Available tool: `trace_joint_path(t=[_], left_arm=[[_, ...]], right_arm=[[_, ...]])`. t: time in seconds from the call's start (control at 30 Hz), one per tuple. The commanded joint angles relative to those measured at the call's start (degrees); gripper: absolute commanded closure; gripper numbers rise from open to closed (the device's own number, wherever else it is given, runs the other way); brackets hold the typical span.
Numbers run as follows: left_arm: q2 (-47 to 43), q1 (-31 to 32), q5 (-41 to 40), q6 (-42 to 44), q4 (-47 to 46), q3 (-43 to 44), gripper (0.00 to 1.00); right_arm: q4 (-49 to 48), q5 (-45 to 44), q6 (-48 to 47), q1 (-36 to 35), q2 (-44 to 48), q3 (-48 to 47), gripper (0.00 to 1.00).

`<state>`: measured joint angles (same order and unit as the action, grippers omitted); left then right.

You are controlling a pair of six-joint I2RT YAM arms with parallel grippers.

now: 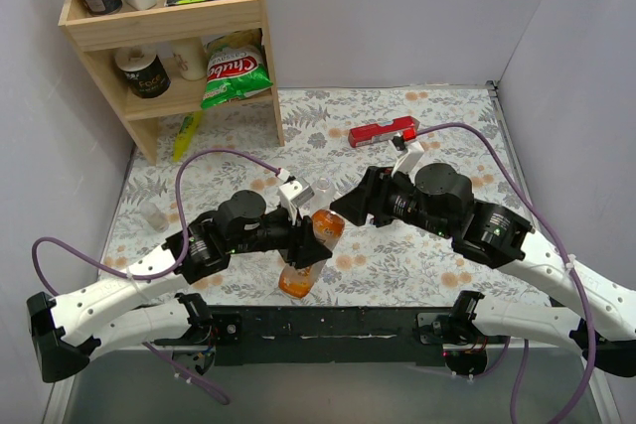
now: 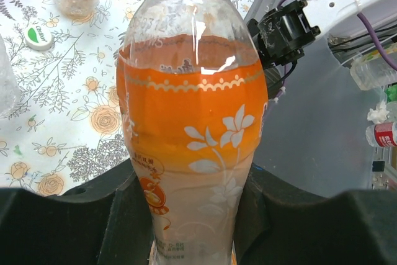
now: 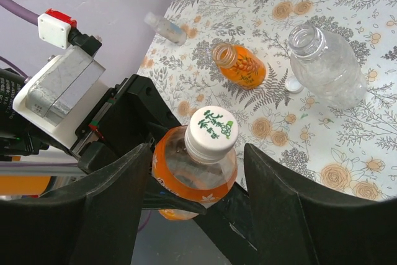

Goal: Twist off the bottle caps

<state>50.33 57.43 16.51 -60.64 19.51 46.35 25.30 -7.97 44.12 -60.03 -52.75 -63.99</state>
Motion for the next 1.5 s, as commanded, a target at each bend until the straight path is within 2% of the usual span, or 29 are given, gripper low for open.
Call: trace_joint_path(t=[0.0,0.47,0.93,1.13,1.17,1.3,1.37,1.47], left_arm=[[-0.05,-0.30,-1.92,0.79,0.36,2.08,0.85],[1.35,0.05,0.80,1.58,0.62,2.17,0.86],[1.09,2.07,0.10,0.79,0.18,1.64,0.86],[1.00,2.34,-0.08,0.35,0.01,1.46,0.87],[0.83,2.42,0.10,0.26,-0.08,1.46,0.87],[-1.01,2.34,1.33,-1.23,-2.01,0.41,0.87],[-2.42,2.34,3.60,-2.63,-3.94,-0.81,0.87],[-2.95,2.25,9.30,-4.82,-7.28,-2.74,0.87]], right_arm=[[-2.62,0.14,1.32,-0.26,0.46,-2.55,0.32],[-5.44,1.46,0.09,-0.26,-1.47,-2.28,0.32],[-3.59,-1.88,-0.79,-0.26,-2.18,-2.46,0.36],[-4.03,-2.05,-0.88,-0.26,-2.09,-1.76,0.60],[-4.03,-1.97,-0.88,-0.26,-1.83,-1.58,0.71],[-5.34,-2.05,-2.63,-0.26,0.01,0.61,0.94],[-7.18,-1.09,-4.64,-0.26,2.38,2.71,0.99],[-9.29,3.28,-10.35,0.09,5.28,4.13,0.99]])
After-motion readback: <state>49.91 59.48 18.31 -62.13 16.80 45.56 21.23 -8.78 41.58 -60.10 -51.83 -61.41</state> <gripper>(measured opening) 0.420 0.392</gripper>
